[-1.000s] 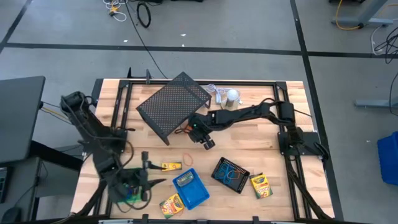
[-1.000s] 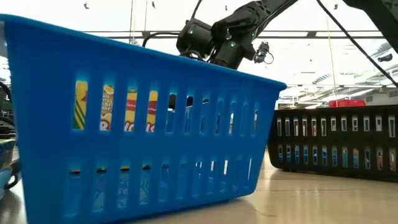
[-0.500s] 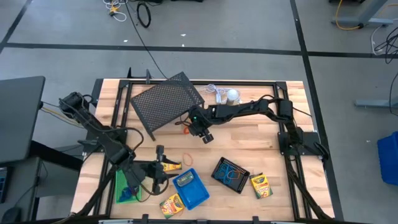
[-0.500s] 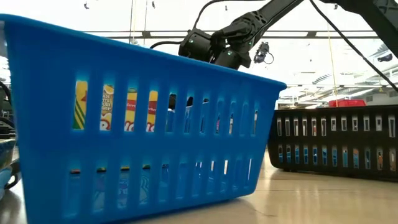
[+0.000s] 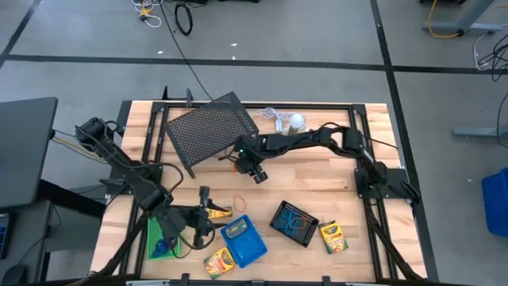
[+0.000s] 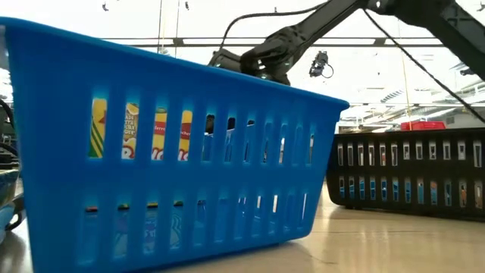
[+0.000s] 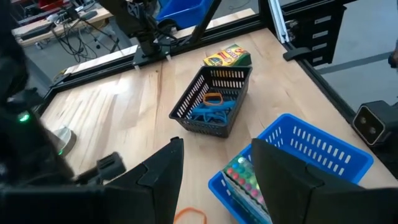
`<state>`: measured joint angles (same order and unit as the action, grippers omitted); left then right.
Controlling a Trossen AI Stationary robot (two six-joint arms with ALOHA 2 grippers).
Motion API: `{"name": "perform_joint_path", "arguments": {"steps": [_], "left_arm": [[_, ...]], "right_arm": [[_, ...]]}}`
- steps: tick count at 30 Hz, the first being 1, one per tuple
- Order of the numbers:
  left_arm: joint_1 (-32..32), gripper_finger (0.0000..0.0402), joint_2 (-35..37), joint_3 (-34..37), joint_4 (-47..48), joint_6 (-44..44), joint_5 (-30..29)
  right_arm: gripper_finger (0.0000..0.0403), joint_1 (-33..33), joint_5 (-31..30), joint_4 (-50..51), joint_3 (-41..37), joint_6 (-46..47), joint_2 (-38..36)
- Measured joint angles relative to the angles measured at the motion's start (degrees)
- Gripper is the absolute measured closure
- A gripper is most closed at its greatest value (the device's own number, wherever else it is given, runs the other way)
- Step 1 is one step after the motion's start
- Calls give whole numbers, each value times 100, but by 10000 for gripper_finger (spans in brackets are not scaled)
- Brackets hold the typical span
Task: Pick & Place Office Desk Supplies
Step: Put the orange spiral keychain into the green bin
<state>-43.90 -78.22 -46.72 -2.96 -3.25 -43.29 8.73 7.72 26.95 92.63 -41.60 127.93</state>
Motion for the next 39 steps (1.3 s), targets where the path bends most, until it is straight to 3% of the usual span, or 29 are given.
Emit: {"name": "perform_joint_path", "arguments": {"steps": [5, 10, 13, 17, 19, 27, 39], "left_arm": [[-28, 206, 0, 0, -2, -35, 8], [-119, 206, 0, 0, 62, -32, 3], [-153, 206, 0, 0, 75, -30, -3], [-151, 206, 0, 0, 78, -32, -11], [-151, 206, 0, 0, 79, -35, -12], [-151, 206, 0, 0, 79, -37, -11], [-414, 206, 0, 0, 61, 33, -318]], "right_arm": [[222, 3, -15, 674, 840, -32, 442], [238, -18, 78, 1120, 955, -107, 484], [278, -53, 186, 1412, 963, -72, 479], [366, -174, 98, 1637, 970, -80, 466], [387, -252, 87, 1771, 970, -113, 449], [397, -755, 143, 1902, 911, 82, 207], [398, -1731, 131, 1115, 936, 318, -955]]}}
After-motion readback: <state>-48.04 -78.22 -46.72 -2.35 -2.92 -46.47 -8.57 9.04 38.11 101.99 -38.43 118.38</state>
